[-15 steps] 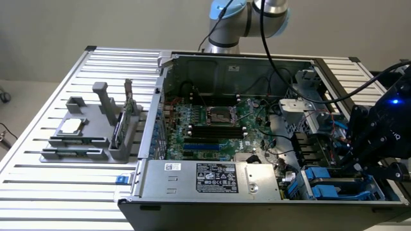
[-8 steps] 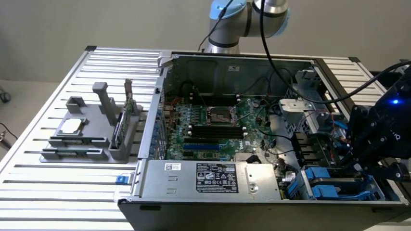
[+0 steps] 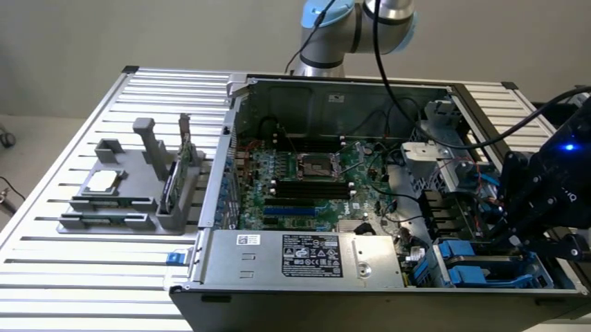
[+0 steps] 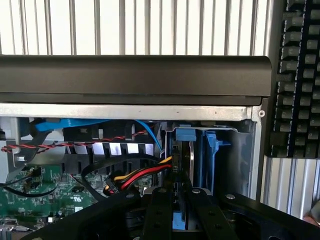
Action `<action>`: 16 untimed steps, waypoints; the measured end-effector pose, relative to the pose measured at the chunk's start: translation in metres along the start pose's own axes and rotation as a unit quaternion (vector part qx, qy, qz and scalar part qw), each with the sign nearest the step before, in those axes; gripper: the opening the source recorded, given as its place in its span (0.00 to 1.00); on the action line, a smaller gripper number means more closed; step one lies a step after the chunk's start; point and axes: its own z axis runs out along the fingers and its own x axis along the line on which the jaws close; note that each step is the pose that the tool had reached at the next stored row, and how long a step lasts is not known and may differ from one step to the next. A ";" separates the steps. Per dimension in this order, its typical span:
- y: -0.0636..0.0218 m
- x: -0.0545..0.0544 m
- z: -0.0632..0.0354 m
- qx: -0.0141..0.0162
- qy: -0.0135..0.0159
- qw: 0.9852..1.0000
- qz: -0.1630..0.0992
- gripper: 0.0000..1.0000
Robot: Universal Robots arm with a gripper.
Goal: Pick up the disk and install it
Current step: 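Insert the first disk wire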
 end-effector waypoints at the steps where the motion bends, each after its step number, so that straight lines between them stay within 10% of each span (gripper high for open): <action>1: 0.0000 0.000 0.0000 0.000 0.000 1.000 -0.002 0.17; 16: 0.0010 0.000 0.0024 0.000 0.000 1.000 -0.005 0.17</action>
